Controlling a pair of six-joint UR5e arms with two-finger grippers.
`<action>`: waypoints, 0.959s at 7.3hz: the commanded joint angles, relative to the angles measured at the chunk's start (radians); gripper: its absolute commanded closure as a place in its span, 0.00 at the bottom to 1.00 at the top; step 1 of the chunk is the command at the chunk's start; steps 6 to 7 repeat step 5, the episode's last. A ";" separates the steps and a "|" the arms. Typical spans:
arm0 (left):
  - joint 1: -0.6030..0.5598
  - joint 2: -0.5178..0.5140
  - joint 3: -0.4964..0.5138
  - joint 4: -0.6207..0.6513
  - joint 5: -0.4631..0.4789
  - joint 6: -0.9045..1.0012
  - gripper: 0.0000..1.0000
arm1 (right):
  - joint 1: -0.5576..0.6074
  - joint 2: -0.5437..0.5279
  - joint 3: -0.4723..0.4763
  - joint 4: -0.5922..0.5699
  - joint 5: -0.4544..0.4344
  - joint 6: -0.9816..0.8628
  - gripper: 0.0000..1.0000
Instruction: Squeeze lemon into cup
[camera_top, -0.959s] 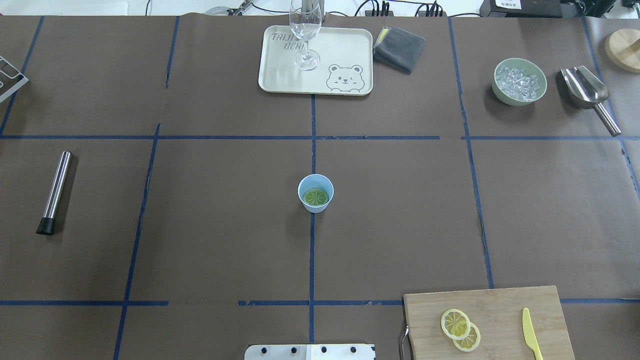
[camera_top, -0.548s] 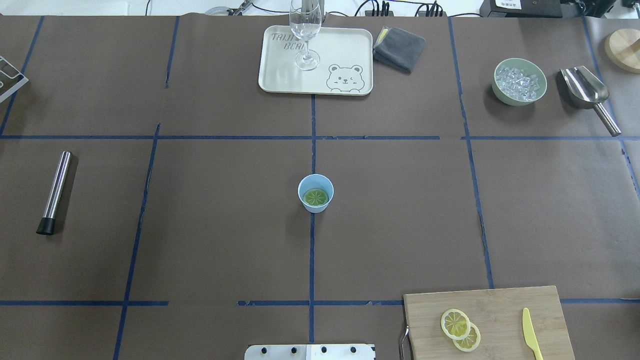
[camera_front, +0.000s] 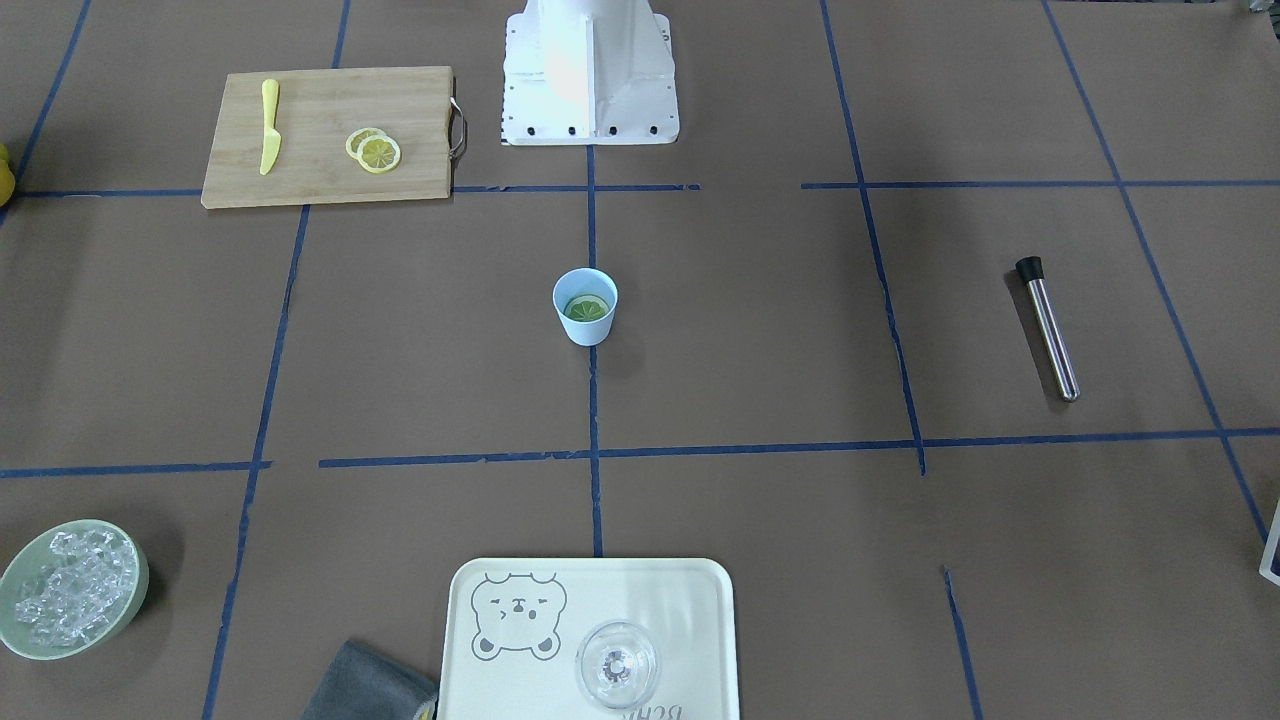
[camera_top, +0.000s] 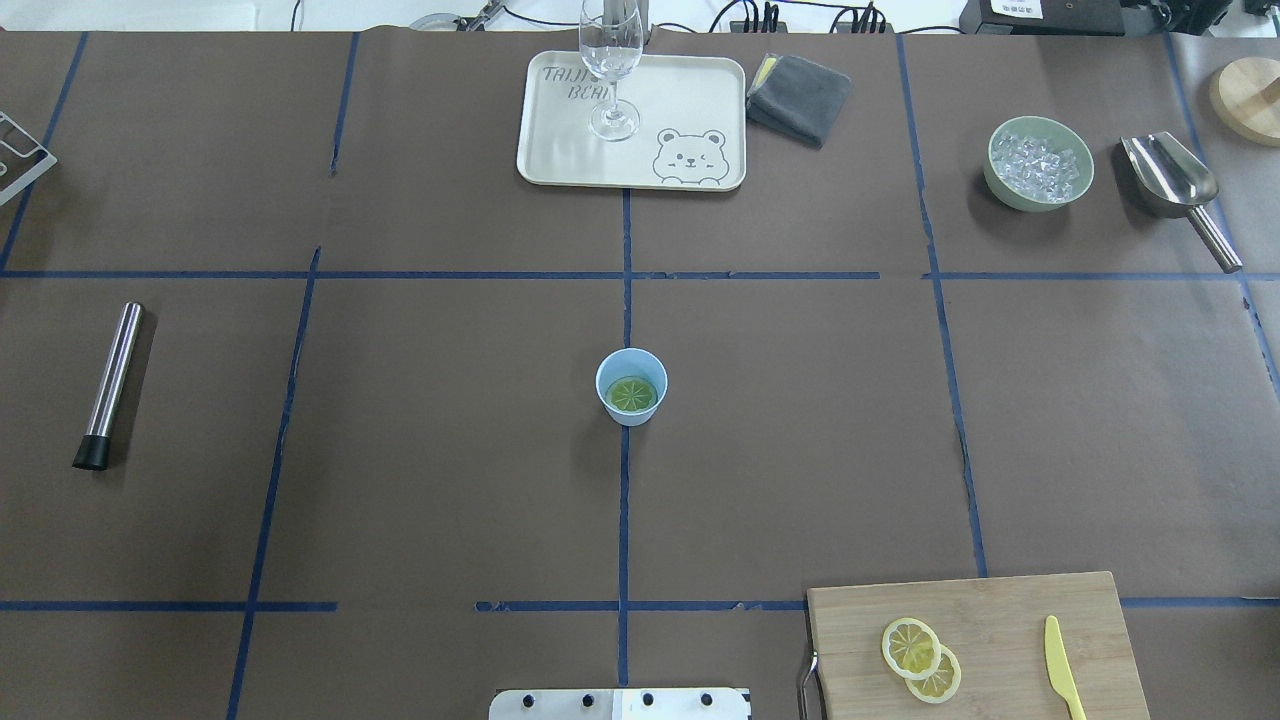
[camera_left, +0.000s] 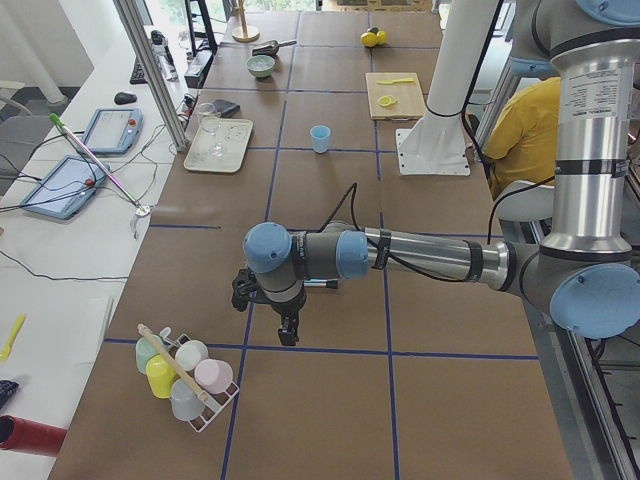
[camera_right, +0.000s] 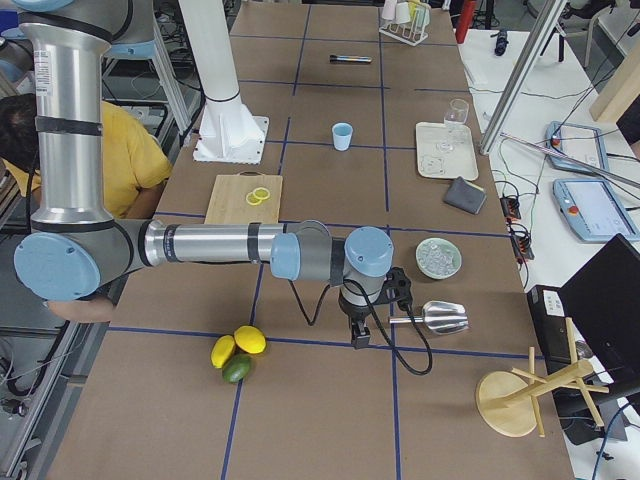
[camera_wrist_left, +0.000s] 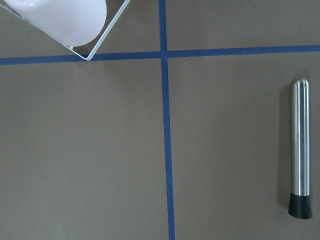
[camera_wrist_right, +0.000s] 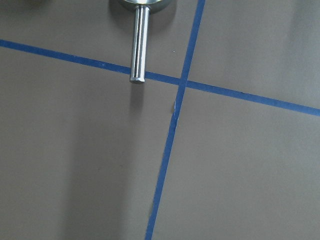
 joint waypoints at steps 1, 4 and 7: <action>0.001 -0.003 -0.001 -0.007 0.000 0.004 0.00 | -0.011 -0.008 0.001 0.001 0.009 0.024 0.00; 0.001 -0.011 -0.007 -0.007 0.000 0.002 0.00 | -0.011 -0.008 -0.002 0.006 0.003 0.024 0.00; 0.001 -0.013 -0.015 -0.004 0.000 0.001 0.00 | -0.011 -0.009 -0.001 0.006 0.003 0.024 0.00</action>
